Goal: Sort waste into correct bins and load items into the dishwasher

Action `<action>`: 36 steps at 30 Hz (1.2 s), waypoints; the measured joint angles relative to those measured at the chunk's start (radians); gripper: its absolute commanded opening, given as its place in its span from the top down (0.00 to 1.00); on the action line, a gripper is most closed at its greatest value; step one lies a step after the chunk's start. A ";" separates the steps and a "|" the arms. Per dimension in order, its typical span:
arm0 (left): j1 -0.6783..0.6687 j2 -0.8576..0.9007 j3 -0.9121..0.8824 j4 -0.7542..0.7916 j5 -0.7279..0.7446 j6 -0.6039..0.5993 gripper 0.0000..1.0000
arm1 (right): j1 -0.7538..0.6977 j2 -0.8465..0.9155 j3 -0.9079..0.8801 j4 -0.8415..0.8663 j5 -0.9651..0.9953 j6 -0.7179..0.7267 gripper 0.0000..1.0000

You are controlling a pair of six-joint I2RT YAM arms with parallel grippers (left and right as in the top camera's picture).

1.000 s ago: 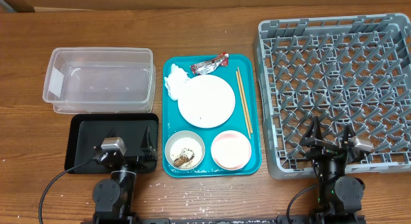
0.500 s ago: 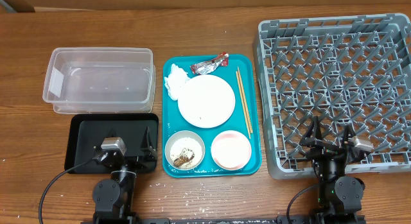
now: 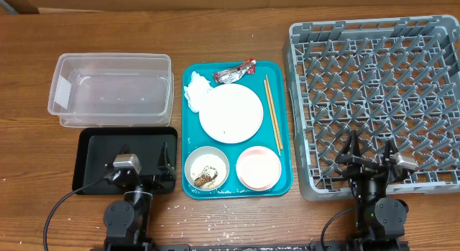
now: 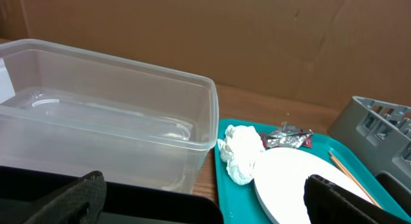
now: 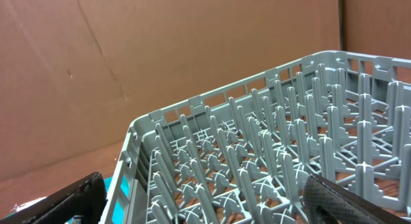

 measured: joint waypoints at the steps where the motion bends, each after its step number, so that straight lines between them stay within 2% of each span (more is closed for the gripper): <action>1: 0.000 0.000 0.000 0.000 0.000 0.000 0.00 | 0.000 0.000 0.000 0.000 0.000 0.000 0.00; 9: 0.000 0.000 0.000 0.007 0.063 -0.013 0.00 | 0.000 0.000 0.000 0.001 -0.018 0.000 0.00; 14: 0.000 0.000 0.003 0.066 0.231 -0.064 0.00 | 0.000 0.000 0.002 -0.020 -0.202 0.000 0.00; 17: 0.000 0.001 0.052 0.018 0.318 -0.097 0.00 | 0.000 0.003 0.061 -0.166 -0.321 0.001 0.00; 20: 0.000 0.029 0.183 -0.087 0.356 -0.116 0.00 | 0.000 0.037 0.225 -0.309 -0.377 0.000 0.00; 23: 0.000 0.144 0.437 -0.304 0.393 -0.122 0.00 | 0.000 0.141 0.489 -0.472 -0.407 0.000 0.00; 26: 0.000 0.360 0.673 -0.566 0.431 -0.128 0.00 | 0.000 0.325 0.731 -0.660 -0.419 0.000 0.00; 29: 0.000 0.605 0.879 -0.735 0.480 -0.128 0.00 | 0.000 0.537 0.936 -0.829 -0.420 0.000 0.00; 32: 0.001 0.725 0.976 -0.767 0.535 -0.138 0.00 | 0.000 0.667 1.056 -0.933 -0.439 0.000 0.00; 36: -0.009 0.851 1.040 -0.682 0.690 -0.140 0.03 | 0.000 0.773 1.134 -0.949 -0.487 0.000 0.00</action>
